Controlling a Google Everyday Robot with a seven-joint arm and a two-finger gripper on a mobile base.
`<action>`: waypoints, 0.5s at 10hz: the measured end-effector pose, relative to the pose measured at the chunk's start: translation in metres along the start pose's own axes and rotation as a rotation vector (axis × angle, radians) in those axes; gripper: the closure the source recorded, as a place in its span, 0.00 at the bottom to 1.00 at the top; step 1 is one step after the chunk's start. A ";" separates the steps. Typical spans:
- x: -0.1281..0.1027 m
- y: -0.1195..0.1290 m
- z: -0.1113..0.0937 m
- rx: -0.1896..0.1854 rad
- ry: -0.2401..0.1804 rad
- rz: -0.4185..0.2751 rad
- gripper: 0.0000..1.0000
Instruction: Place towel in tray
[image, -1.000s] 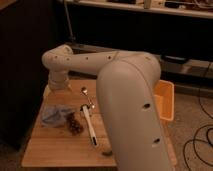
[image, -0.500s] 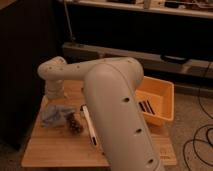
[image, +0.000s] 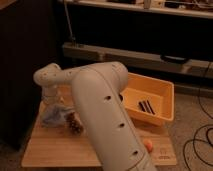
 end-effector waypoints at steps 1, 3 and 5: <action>0.000 0.001 0.010 -0.001 0.020 -0.002 0.20; 0.002 0.001 0.024 -0.006 0.051 -0.002 0.20; 0.006 0.002 0.033 -0.016 0.077 -0.009 0.26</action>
